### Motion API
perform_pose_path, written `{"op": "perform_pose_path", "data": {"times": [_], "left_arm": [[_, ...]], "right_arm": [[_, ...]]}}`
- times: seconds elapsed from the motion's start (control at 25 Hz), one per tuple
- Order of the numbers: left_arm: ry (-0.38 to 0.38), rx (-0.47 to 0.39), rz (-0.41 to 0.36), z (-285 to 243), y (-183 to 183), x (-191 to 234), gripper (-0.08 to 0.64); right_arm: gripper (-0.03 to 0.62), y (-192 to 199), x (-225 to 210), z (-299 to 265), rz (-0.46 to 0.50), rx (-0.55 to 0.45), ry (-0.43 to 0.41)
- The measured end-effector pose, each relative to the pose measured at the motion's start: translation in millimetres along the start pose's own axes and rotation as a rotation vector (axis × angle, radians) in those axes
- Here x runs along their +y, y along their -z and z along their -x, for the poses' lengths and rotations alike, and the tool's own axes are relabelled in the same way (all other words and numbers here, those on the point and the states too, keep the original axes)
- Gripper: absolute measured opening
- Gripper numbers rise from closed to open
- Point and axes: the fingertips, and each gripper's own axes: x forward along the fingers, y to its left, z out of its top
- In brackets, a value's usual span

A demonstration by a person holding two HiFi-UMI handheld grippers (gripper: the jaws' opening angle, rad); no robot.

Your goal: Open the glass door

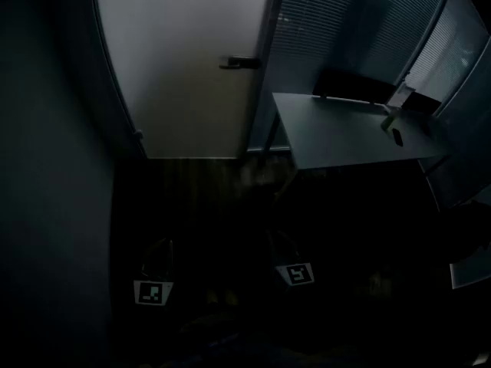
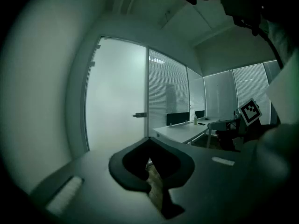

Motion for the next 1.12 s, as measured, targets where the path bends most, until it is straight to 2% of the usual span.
{"op": "perform_pose_path", "data": {"times": [0.4,0.6,0.72,1.12], "left_arm": [[0.032,0.004,-0.007,-2,1,-7,0.003],[0.045,0.014,-0.034,-10,5,-11,0.003],[0.058,0.006,-0.021,-13,7,-10,0.003],[0.101,-0.003,-0.045,-7,3,4,0.003]], "right_arm": [[0.003,0,-3,11,-0.01,-0.007,0.019],[0.003,0,-6,13,-0.002,-0.004,0.042],[0.003,2,-5,14,-0.001,-0.003,0.051],[0.003,-4,21,8,0.002,-0.019,0.064]]}}
